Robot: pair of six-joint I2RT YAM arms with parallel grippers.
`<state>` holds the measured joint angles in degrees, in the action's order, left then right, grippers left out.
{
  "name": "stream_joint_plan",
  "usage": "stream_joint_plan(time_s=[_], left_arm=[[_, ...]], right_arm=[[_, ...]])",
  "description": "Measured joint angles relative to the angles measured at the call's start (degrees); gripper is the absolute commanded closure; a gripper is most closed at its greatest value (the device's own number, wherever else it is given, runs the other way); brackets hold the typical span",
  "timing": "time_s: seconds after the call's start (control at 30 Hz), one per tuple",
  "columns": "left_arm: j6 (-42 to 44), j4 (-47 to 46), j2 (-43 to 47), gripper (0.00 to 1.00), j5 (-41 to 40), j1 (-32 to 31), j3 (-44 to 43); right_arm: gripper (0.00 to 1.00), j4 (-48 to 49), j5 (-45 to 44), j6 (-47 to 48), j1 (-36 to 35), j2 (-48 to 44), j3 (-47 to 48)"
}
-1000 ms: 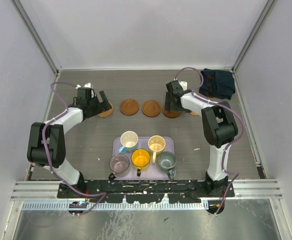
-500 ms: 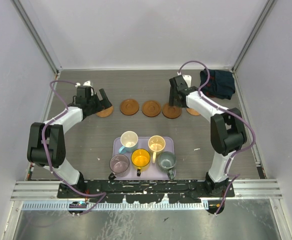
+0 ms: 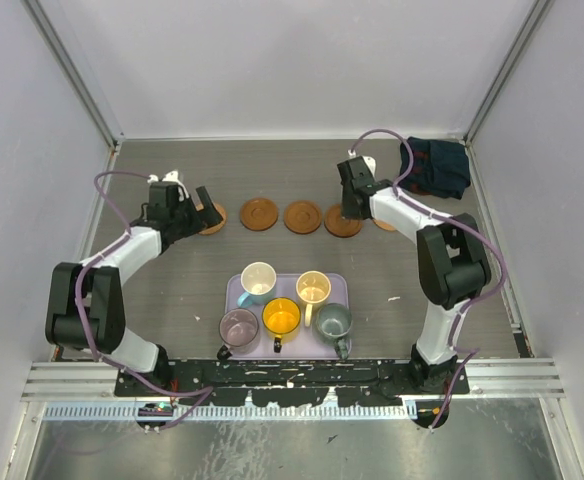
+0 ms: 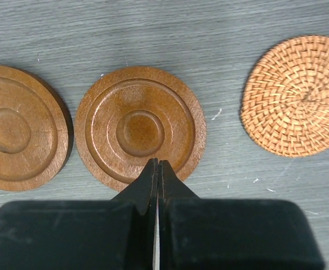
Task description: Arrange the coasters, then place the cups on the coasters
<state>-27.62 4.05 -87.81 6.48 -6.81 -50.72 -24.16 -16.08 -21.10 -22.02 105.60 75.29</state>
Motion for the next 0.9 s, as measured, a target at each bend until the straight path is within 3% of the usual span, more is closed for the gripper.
stream_joint_plan(time_s=[0.27,0.9], left_arm=[[0.0,-0.9,4.3,0.02,0.0,-0.1,2.3],[0.0,-0.9,4.4,0.02,1.4,-0.1,2.9]], right_arm=[[0.99,2.3,2.3,0.0,0.0,5.9,0.0],[0.99,4.3,-0.3,0.3,0.1,11.3,5.6]])
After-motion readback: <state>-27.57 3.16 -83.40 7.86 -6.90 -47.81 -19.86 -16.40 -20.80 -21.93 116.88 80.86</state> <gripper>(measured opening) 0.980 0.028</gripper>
